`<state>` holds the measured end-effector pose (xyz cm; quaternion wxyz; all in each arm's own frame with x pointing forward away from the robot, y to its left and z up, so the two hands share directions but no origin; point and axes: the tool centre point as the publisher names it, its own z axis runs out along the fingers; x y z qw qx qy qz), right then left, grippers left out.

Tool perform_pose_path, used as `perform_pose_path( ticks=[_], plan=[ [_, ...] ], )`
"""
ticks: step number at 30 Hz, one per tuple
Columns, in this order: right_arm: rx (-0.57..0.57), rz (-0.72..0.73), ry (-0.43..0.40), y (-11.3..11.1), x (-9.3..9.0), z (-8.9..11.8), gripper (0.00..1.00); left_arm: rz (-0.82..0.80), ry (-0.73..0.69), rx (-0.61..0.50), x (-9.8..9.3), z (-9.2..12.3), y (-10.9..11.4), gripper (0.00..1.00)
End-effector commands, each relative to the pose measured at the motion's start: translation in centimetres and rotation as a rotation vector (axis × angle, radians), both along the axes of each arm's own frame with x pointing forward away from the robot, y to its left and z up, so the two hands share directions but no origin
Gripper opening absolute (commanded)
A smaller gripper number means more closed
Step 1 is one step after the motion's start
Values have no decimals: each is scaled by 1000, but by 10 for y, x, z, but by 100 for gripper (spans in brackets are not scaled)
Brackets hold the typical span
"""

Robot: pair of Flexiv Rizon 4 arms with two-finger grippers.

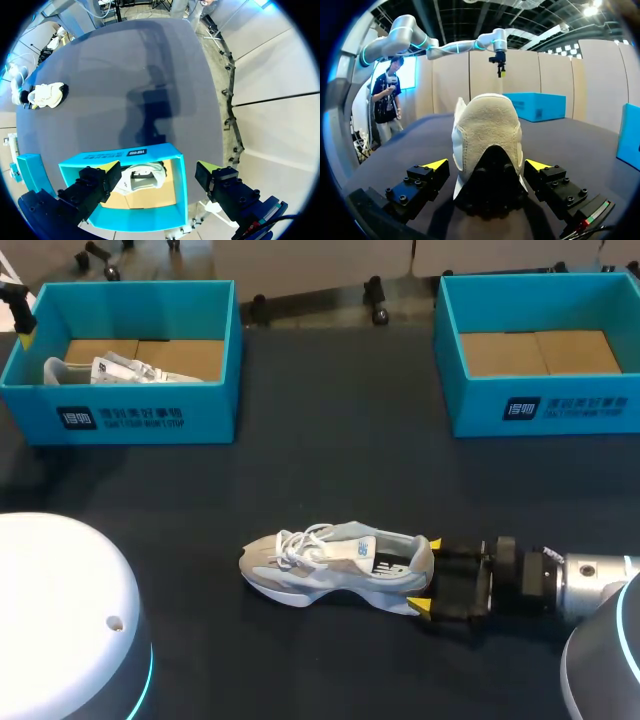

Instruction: Take the shoe out of the shoebox, open the shoe tongue, remove and reinsert the insole, then place the shoe into the shoebox

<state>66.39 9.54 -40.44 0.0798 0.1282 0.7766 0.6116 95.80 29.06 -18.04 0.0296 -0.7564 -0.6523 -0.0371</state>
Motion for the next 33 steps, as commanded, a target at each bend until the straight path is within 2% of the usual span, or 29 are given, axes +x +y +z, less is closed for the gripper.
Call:
perform_pose_path(
  ticks=[1,33],
  plan=[
    [-2,0,3,5,0,-2,100,0,-2,2,-1,1,0,100],
    [20,57,-1,23,12,-12,100,0,-2,2,-1,1,0,100]
  ],
)
